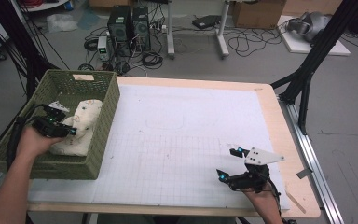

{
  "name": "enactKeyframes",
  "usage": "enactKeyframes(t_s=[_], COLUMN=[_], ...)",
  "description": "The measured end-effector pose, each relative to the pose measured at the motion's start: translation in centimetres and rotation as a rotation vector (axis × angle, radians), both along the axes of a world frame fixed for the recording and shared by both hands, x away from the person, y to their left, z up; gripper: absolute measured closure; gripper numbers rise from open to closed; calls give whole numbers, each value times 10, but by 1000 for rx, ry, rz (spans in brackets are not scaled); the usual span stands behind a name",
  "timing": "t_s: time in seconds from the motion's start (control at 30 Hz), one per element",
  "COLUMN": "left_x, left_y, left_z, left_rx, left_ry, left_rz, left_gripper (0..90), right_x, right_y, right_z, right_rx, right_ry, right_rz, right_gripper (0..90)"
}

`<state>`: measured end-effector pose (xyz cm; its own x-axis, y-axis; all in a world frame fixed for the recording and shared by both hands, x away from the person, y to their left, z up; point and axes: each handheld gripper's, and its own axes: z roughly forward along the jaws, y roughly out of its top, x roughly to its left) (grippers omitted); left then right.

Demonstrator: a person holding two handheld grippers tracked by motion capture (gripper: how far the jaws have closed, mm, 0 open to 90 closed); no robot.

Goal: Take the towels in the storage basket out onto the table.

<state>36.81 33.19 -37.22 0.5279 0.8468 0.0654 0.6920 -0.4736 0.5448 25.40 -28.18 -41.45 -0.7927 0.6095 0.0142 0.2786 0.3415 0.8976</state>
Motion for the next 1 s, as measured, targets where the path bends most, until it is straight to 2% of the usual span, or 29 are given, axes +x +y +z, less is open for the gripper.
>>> enactKeyframes(t_s=[0.53,1.0], left_x=[-20,-39], left_y=[17,28], left_z=[25,39], left_rx=[-133,-227], left_ry=[-152,-227], left_rz=[21,36], left_gripper=[873,874], right_x=[1,2], right_y=[-1,-1], right_z=[0,0], right_rx=[14,14], right_ry=[10,3], right_rz=[-9,-6], right_gripper=[98,98])
